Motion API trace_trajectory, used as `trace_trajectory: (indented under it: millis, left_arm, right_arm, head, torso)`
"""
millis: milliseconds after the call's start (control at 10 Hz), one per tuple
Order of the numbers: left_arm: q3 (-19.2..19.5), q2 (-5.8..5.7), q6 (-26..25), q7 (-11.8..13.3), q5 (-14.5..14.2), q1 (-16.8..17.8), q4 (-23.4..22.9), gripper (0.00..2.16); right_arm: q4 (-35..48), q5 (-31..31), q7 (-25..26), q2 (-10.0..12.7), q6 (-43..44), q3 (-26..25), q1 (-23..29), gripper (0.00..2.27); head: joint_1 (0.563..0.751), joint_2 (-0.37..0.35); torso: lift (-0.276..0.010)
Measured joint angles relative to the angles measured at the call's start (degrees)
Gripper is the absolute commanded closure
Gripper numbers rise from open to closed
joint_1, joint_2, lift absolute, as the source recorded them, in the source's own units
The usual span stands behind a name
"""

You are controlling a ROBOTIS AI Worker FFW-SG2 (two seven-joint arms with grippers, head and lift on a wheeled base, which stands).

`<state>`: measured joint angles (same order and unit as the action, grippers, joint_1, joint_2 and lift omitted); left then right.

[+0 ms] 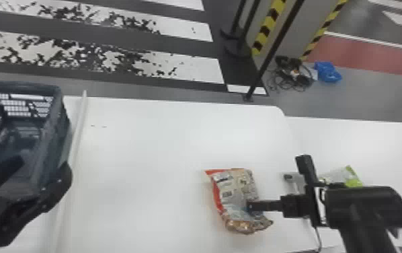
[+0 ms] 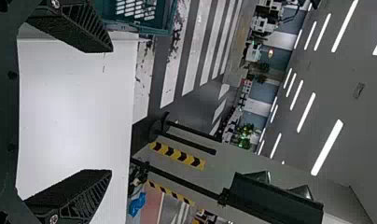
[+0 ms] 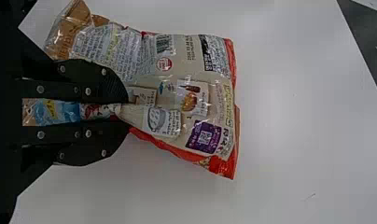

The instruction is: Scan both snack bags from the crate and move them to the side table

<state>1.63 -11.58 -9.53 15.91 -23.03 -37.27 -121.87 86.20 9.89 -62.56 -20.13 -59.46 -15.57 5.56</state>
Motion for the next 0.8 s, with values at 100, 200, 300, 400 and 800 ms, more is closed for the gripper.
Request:
trace_trajectory:
  millis: [100,200,300,400,800]
  left_arm:
    - [-0.05,0.05,0.06,0.00,0.00,0.00,0.32,0.07]
    - [-0.05,0.07,0.20,0.00,0.00,0.04,0.42,0.07]
    - [-0.05,0.14,0.53,0.00,0.04,0.06,0.40,0.07]
    - [-0.05,0.15,0.62,0.00,0.07,0.05,0.33,0.07]
    - [0.04,0.15,0.84,0.00,0.26,-0.65,0.10,0.07]
  right_arm:
    - [4.10,-0.04,0.56,0.50,-3.14,-1.04,1.33,2.24]
    - [8.17,-1.46,0.33,0.83,-7.26,-3.07,2.30,2.24]
    - [12.16,-4.14,-0.07,0.90,-10.95,-6.02,3.16,2.24]
    - [14.40,-6.84,-0.02,0.91,-12.67,-9.04,3.42,2.24]
    - [11.25,-12.22,12.20,-0.93,-16.45,-22.57,-5.15,2.24]
  head:
    - [0.695,-0.285]
    - [0.695,-0.285]
    - [0.695,-0.287]
    - [0.695,-0.296]
    - [0.695,-0.350]
  torso:
    - [-0.029]
    - [-0.029]
    - [-0.029]
    - [-0.029]
    - [-0.029]
